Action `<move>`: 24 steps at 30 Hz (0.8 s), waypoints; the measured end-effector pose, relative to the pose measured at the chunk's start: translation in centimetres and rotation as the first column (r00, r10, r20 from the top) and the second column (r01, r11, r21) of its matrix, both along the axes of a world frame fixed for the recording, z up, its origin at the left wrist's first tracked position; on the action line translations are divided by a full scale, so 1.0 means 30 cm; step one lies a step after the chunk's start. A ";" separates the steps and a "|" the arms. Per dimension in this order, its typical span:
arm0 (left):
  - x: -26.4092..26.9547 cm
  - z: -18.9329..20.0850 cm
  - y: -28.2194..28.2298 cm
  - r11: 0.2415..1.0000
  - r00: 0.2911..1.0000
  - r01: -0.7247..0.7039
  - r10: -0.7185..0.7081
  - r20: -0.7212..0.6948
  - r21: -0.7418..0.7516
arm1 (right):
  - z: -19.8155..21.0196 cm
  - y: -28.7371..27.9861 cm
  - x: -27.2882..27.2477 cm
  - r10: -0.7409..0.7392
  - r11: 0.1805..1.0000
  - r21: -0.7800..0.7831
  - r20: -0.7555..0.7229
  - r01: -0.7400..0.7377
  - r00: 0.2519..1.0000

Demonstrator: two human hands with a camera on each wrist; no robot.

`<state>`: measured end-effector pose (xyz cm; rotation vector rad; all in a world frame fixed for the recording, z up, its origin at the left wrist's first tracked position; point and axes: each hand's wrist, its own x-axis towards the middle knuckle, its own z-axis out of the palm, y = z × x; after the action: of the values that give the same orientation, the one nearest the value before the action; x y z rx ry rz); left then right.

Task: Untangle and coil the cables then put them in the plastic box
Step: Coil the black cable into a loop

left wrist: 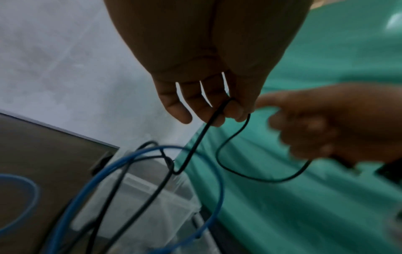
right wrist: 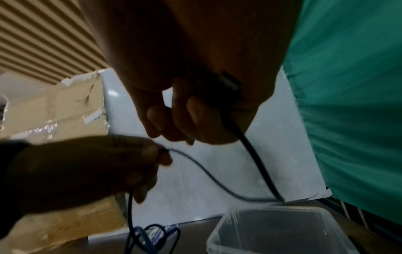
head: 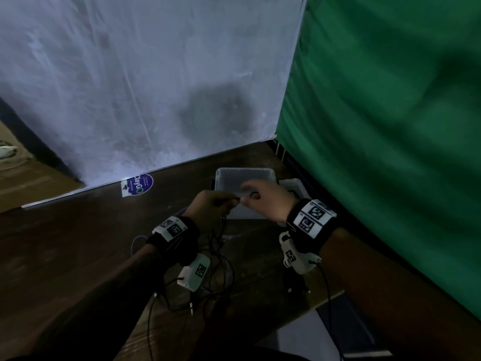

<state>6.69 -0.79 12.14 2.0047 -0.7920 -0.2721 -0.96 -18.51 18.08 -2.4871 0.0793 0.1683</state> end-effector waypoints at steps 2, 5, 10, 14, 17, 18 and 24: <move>-0.005 0.017 -0.004 0.999 1.000 0.000 -0.001 -0.012 -0.039 | -0.009 0.013 0.014 0.022 0.998 -0.066 -0.019 -0.023 1.000; 0.004 -0.013 0.012 1.000 0.992 0.017 -0.020 -0.124 -0.023 | 0.012 -0.009 0.021 -0.033 0.999 0.030 0.094 0.030 0.995; 0.003 -0.077 0.032 1.000 0.986 0.008 -0.008 -0.167 -0.001 | 0.067 -0.074 0.012 -0.167 0.973 0.212 0.396 0.087 0.903; 0.022 -0.140 0.041 0.988 0.991 0.031 -0.010 -0.137 0.149 | 0.128 -0.098 0.013 -0.477 0.749 0.646 0.370 0.148 0.797; 0.043 -0.180 0.083 0.985 0.985 -0.084 0.105 -0.135 0.151 | 0.179 -0.158 0.005 -0.600 0.629 0.754 0.318 0.187 0.734; 0.054 -0.181 0.093 0.984 0.986 -0.111 0.126 -0.105 0.139 | 0.175 -0.170 -0.001 -0.607 0.638 0.744 0.327 0.199 0.724; 0.095 -0.097 0.102 0.981 0.981 -0.196 0.196 0.003 0.010 | 0.075 -0.134 -0.008 -0.480 0.772 0.597 0.322 0.218 0.816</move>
<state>9.54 2.27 9.24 2.0750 -0.5897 -0.1603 -1.19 -22.53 20.34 -1.8344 0.2713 -0.5080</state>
